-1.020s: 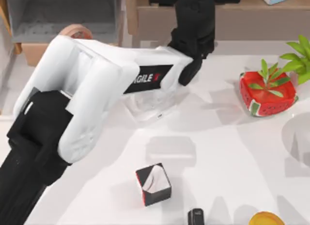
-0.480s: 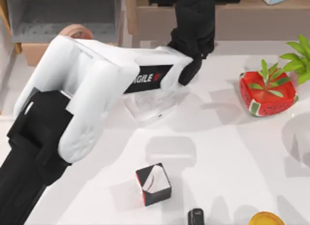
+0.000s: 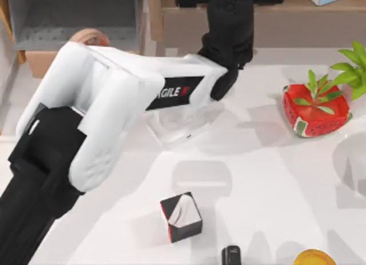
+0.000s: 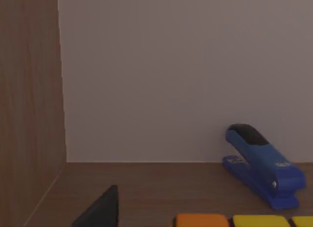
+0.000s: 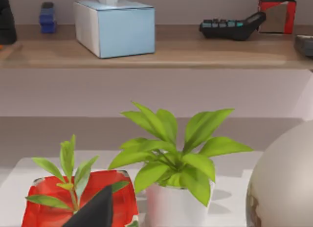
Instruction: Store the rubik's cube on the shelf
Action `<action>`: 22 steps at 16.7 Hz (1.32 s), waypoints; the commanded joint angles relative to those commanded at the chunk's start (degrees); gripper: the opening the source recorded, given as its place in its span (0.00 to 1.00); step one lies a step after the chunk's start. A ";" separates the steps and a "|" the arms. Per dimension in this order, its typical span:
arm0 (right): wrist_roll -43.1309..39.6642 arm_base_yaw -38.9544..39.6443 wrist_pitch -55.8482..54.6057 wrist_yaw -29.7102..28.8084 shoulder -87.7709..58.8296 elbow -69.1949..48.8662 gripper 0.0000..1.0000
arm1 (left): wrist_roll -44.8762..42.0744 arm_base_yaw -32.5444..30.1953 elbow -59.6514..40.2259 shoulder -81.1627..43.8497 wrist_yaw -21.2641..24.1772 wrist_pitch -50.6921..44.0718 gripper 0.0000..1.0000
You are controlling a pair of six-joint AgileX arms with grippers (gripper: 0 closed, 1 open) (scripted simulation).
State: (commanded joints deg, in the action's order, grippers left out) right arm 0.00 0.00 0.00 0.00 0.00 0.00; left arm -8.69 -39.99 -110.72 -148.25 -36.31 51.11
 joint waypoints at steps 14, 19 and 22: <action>0.00 0.00 0.00 0.00 0.00 0.00 1.00 | 33.16 -33.03 10.29 5.94 9.90 4.10 1.00; 0.00 0.00 0.00 0.00 0.00 0.00 1.00 | 65.42 -65.28 20.43 10.70 19.40 8.29 1.00; 0.00 0.00 0.00 0.00 0.00 0.00 1.00 | 87.91 -87.85 27.49 13.79 25.99 11.31 1.00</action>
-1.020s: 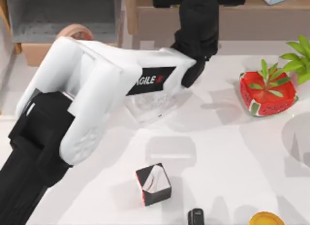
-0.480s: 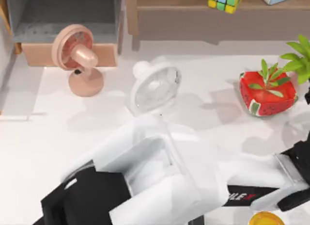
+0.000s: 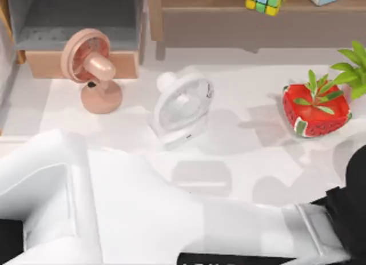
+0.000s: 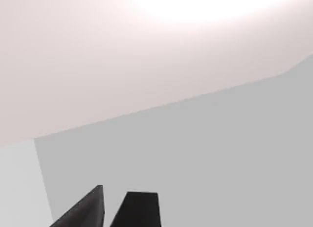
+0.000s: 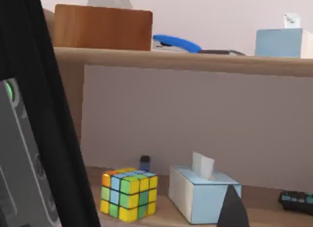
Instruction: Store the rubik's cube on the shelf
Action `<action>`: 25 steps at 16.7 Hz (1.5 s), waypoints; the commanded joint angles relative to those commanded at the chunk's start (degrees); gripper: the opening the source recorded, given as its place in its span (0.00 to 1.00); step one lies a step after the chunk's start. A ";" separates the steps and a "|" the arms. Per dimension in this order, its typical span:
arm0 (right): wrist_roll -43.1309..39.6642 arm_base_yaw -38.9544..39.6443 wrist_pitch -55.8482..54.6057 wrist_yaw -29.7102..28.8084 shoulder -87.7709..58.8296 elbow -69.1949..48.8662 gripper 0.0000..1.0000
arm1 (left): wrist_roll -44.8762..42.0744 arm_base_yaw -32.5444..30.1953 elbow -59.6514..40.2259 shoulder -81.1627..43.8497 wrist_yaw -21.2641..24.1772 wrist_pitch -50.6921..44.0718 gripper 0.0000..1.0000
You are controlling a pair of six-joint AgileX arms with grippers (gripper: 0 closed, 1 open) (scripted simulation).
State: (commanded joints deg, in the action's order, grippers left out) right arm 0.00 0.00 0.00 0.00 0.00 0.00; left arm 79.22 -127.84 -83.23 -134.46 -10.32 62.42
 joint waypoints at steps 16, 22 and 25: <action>0.00 0.00 0.00 0.00 0.00 0.00 1.00 | 128.60 -129.26 39.65 14.73 36.87 17.78 1.00; 0.00 0.00 0.00 0.00 0.00 0.00 1.00 | 165.59 -166.51 50.87 18.19 47.22 22.73 1.00; 0.00 0.00 0.00 0.00 0.00 0.00 1.00 | 178.53 -179.64 54.81 19.37 50.84 24.42 1.00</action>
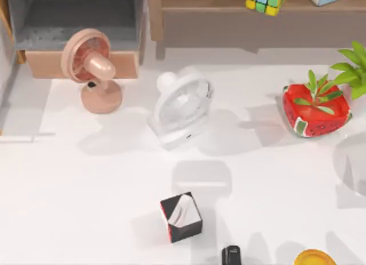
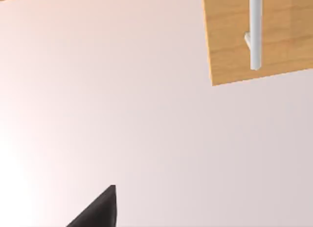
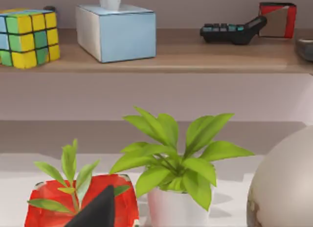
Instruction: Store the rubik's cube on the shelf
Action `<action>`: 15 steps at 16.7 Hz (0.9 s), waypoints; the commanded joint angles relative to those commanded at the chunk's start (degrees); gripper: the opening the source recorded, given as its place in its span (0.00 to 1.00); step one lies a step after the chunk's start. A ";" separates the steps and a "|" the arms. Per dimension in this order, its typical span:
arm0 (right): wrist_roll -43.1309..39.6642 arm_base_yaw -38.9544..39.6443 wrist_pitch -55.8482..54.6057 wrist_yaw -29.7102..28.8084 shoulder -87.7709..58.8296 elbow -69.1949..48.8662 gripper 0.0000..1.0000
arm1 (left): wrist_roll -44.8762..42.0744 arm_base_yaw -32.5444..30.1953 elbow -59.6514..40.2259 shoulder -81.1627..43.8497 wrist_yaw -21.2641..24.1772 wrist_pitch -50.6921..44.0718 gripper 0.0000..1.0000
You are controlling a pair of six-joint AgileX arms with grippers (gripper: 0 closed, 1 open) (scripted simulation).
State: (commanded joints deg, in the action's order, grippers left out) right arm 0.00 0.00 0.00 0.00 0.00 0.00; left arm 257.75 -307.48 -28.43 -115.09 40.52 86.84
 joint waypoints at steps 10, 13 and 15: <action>0.00 0.00 0.00 0.00 0.00 0.00 1.00 | 11.10 -11.31 3.36 0.98 3.11 1.43 1.00; 0.00 0.00 0.00 0.00 0.00 0.00 1.00 | 11.10 -11.71 2.60 0.59 2.62 1.06 1.00; 0.00 0.00 0.00 0.00 0.00 0.00 1.00 | 11.13 -13.04 1.04 0.01 1.41 0.12 1.00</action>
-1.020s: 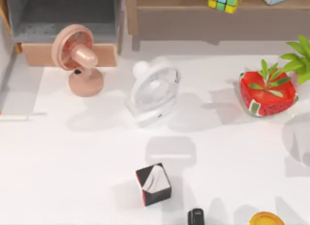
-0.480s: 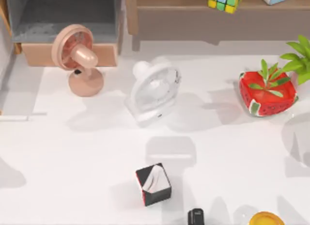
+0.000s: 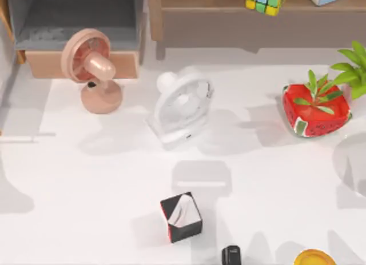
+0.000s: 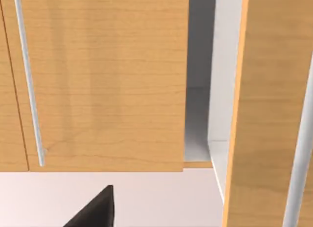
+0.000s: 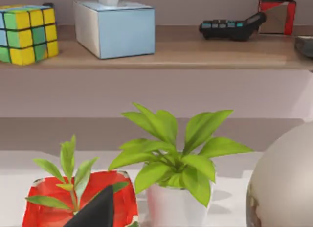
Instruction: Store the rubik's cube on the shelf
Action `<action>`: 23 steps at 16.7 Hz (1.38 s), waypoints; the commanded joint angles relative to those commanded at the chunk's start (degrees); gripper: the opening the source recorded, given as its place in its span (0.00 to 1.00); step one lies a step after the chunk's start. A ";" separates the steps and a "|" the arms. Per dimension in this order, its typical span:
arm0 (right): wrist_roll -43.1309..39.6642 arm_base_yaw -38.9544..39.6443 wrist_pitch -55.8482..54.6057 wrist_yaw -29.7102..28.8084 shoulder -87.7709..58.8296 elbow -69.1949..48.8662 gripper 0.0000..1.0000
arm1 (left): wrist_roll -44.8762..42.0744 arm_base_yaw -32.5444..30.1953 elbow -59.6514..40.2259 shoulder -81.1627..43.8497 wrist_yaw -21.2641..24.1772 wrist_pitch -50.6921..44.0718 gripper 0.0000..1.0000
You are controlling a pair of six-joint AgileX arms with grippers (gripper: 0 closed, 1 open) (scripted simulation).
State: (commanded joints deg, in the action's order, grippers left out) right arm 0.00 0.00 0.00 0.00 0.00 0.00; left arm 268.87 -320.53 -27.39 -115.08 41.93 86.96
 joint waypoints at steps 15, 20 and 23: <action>0.00 0.00 0.00 0.00 0.00 0.00 1.00 | 0.05 -1.72 -2.16 -0.79 -1.73 -1.32 0.40; 0.00 0.00 0.00 0.00 0.00 0.00 1.00 | 0.05 -1.72 -2.16 -0.79 -1.73 -1.32 0.02; 0.00 0.00 0.00 0.00 0.00 0.00 1.00 | 0.05 -1.72 -2.16 -0.79 -1.73 -1.32 0.00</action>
State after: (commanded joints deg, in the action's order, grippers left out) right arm 0.00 0.00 0.00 0.00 0.00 0.00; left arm 268.92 -322.25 -29.55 -115.87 40.20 85.65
